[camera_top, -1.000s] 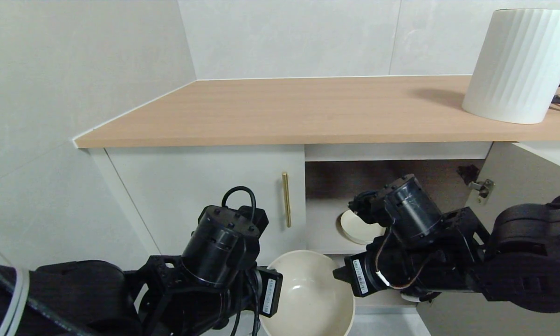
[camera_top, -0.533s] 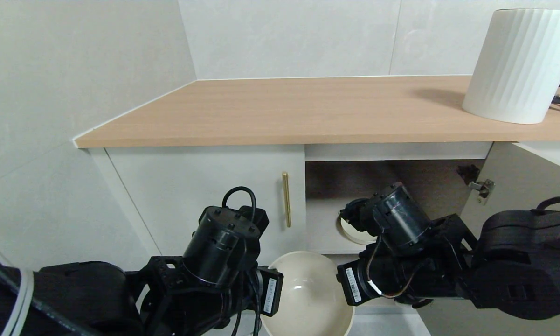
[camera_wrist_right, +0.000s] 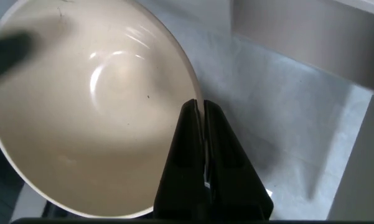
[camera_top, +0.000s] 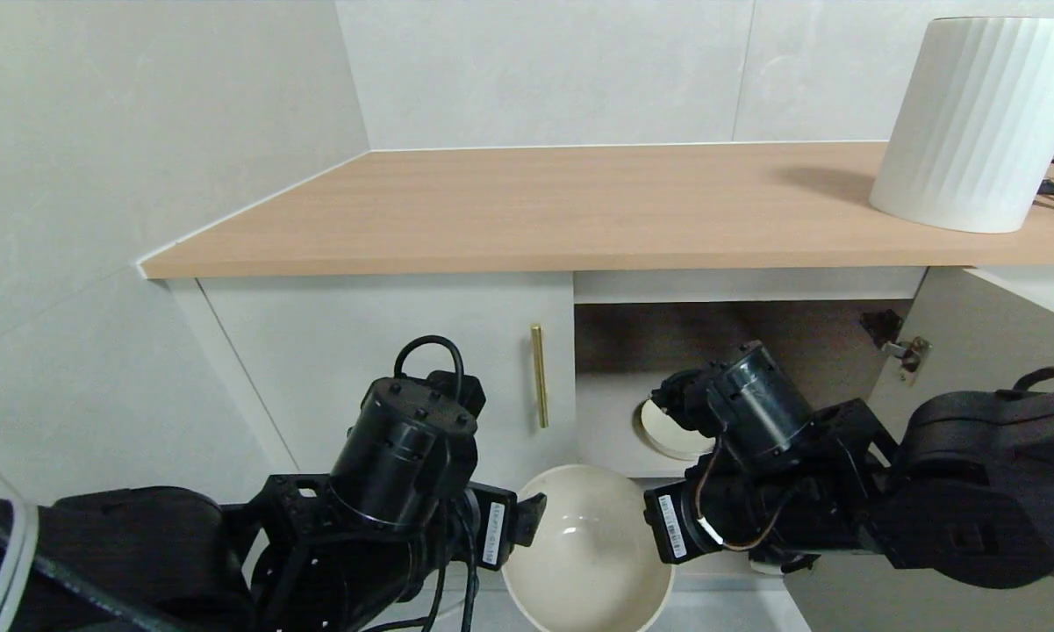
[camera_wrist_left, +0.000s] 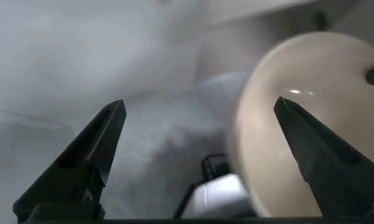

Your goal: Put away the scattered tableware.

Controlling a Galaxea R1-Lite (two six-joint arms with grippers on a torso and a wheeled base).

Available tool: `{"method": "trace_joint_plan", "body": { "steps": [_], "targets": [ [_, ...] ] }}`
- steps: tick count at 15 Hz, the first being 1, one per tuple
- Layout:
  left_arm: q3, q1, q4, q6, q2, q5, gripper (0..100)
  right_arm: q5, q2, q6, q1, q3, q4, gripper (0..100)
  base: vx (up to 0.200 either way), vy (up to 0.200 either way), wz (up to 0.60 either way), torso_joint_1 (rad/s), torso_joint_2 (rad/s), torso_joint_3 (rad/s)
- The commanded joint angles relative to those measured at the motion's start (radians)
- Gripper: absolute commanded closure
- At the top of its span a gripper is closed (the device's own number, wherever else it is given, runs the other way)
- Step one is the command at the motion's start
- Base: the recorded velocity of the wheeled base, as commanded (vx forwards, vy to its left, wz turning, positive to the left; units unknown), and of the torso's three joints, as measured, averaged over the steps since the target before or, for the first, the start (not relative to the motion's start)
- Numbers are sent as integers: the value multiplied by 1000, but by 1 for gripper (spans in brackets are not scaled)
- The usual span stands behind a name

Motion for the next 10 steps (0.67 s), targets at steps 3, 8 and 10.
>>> {"method": "trace_joint_plan", "body": {
  "steps": [3, 8, 10],
  "targets": [
    [0, 3, 0, 0, -45, 4, 0, -84, 169, 136, -158, -112, 1, 100, 0, 0, 0, 0, 0, 0],
    [0, 6, 0, 0, -48, 5, 0, -210, 316, 260, -328, -251, 6, 100, 0, 0, 0, 0, 0, 0],
    [0, 6, 0, 0, -48, 5, 0, -235, 364, 285, -378, -303, 6, 100, 0, 0, 0, 0, 0, 0]
  ]
}}
